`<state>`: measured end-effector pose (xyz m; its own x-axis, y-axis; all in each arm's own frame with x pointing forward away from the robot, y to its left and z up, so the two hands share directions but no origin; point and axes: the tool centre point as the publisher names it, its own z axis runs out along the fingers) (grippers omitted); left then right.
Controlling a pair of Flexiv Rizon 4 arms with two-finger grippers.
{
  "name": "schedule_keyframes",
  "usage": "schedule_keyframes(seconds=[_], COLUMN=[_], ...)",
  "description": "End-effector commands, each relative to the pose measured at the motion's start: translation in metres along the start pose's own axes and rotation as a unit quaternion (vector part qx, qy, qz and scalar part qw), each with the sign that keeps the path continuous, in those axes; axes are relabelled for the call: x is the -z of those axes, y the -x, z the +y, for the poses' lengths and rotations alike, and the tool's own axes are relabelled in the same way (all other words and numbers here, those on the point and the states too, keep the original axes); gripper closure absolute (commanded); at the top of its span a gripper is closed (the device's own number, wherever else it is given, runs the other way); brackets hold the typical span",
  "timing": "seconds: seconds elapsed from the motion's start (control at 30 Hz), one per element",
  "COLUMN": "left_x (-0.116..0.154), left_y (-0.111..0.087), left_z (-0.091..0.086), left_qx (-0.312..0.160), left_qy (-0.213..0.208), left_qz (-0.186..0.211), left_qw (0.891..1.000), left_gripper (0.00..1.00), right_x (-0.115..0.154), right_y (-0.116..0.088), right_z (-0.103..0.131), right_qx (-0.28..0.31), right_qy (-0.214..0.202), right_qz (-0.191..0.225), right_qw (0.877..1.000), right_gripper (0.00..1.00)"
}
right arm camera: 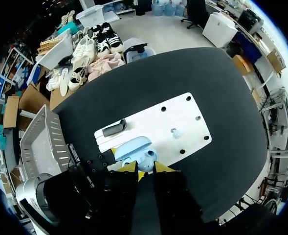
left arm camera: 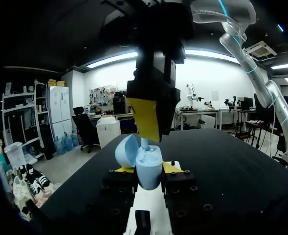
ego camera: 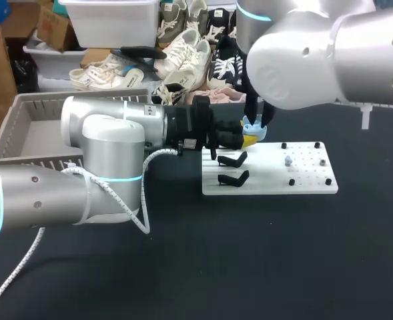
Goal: Pick up each earbud case from the left stands, insert the matching earbuds, close the lid, and place the case in the box.
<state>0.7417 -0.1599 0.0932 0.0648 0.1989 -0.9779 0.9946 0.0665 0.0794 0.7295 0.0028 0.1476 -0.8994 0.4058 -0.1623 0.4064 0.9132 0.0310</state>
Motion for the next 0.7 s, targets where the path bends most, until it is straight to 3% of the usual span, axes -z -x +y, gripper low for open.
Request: schedule_keyframes(seconds=[0.03, 0.7], left_x=[-0.0002, -0.0002], left_y=[-0.0006, -0.0006], left_z=[0.0002, 0.0002], left_qx=[0.0, 0.0], left_qy=[0.0, 0.0], left_qz=[-0.001, -0.001], left_qw=[1.0, 1.0], left_gripper=[1.0, 1.0], right_x=[0.0011, -0.0042], right_y=[-0.0016, -0.005], right_z=[-0.0032, -0.0054], right_qx=[0.0, -0.004], right_qy=[0.0, -0.006], right_qz=[-0.001, 0.006], right_qw=[1.0, 1.0], right_gripper=[1.0, 1.0])
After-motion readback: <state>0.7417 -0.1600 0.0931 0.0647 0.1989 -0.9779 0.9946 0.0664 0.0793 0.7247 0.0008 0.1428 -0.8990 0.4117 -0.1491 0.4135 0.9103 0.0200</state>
